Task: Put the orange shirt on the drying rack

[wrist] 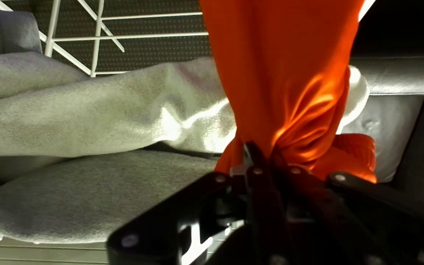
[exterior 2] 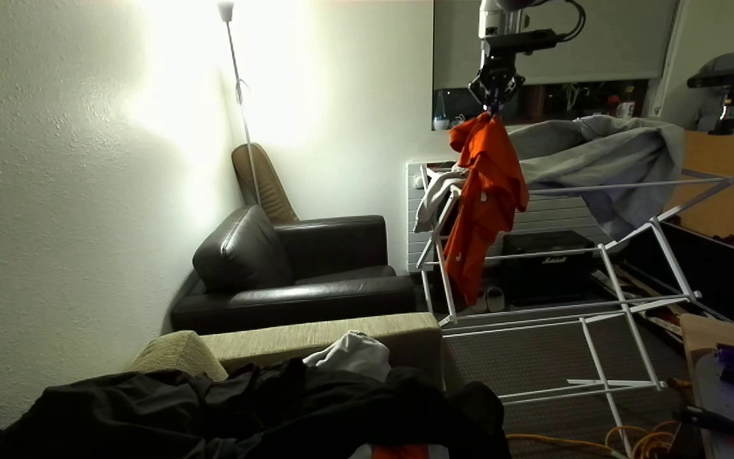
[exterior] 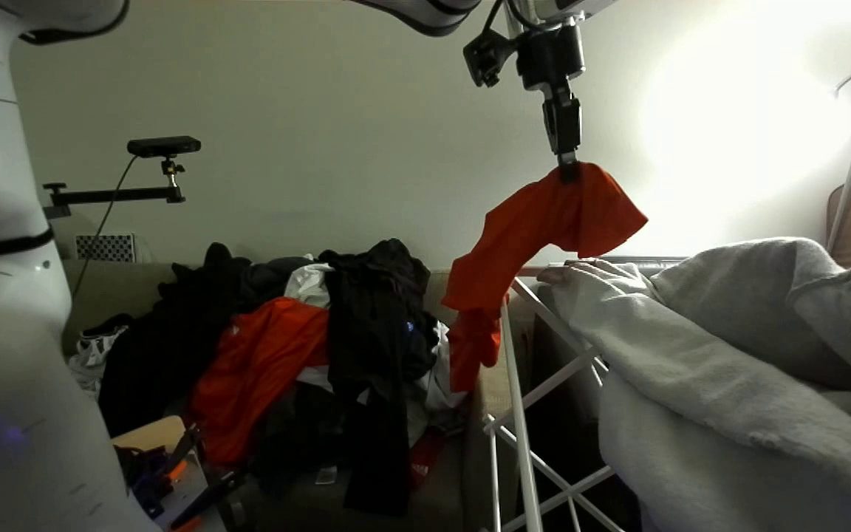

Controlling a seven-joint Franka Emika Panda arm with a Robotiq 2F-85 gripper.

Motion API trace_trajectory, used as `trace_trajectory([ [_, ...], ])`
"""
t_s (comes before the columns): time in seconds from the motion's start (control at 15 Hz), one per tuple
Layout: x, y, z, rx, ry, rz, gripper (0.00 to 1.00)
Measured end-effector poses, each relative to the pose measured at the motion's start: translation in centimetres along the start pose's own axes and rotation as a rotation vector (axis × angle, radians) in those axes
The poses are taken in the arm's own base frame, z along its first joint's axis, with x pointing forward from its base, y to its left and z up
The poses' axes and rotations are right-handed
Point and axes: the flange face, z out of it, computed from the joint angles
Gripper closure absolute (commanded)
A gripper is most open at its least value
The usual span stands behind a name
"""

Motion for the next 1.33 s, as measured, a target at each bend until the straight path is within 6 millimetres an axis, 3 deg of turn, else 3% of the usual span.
trace_trajectory([
  [0.33,1.6,1.7,0.4,-0.019,-0.005,0.071,0.99],
  [0.8,5.6,3.8,0.6,-0.039,0.033,0.15,0.99],
  [1.33,9.4,3.8,1.4,-0.06,0.072,0.195,0.99],
])
